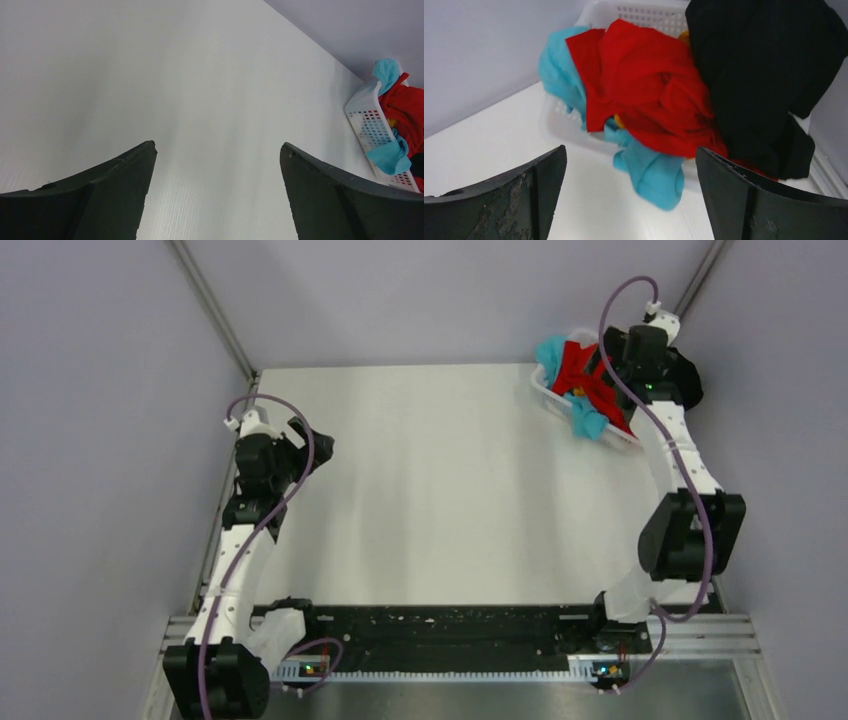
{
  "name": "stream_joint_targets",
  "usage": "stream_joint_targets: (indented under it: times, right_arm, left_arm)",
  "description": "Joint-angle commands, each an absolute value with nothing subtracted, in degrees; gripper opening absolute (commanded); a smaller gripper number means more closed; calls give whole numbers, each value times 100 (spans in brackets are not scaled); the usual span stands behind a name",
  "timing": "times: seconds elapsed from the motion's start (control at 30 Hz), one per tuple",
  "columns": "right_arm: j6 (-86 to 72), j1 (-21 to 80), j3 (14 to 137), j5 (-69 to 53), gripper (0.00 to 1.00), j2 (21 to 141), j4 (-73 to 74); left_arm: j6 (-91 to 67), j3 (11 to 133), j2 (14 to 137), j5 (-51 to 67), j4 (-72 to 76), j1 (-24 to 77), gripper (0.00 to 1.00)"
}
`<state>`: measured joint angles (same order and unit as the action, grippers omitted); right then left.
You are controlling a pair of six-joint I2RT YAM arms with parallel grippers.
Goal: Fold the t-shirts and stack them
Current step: Grab crumpled tshirt from bin with the right arm
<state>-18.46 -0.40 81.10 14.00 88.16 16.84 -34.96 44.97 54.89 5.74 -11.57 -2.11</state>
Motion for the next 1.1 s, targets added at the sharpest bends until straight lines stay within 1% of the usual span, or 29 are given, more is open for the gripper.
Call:
stream_joint_targets:
  times: [0.0,0.13,0.23,0.3,0.33,0.37,0.5,0.53,0.67,0.8,1.07]
  right_arm:
    - [-1638,-426,9366,1284,98,10283,1875]
    - [-1356,-448,10441,1134,93,11305,2179]
    - [-1295,-448,10877,1326,92,11787,2294]
    - [-1248,-448,11062,1394,88,12020,2390]
    - [-1217,-448,11102,1362,83,12103,2406]
    - [-1149,-448,11147,1294,72,12182,2408]
    - [-1033,-448,11545,1468,11,12356,2459]
    - [-1024,-448,11677,1585,0,12339,2459]
    - [-888,-448,12218,1857,0,12075,2396]
    - [-838,-445,12655,1670,0,11615,2286]
    - [-1400,-279,12709,-278,0,10439,1498]
  left_arm:
    - [-3366,4717,5448,613,-1048,-229,99]
    - [-3297,4815,5422,509,-1145,-226,99]
    - [-3289,4819,5383,446,-1143,-228,99]
    - [-3285,4803,5363,410,-1149,-228,99]
    - [-3287,4793,5364,393,-1151,-226,99]
    - [-3283,4790,5362,378,-1147,-223,99]
    - [-3219,4871,5421,379,-1156,-228,99]
    - [-3213,4896,5435,417,-1140,-226,99]
    - [-3234,4895,5464,453,-1024,-228,99]
    - [-3217,4916,5485,394,-998,-228,99]
    - [-3278,4876,5515,554,-751,-227,99]
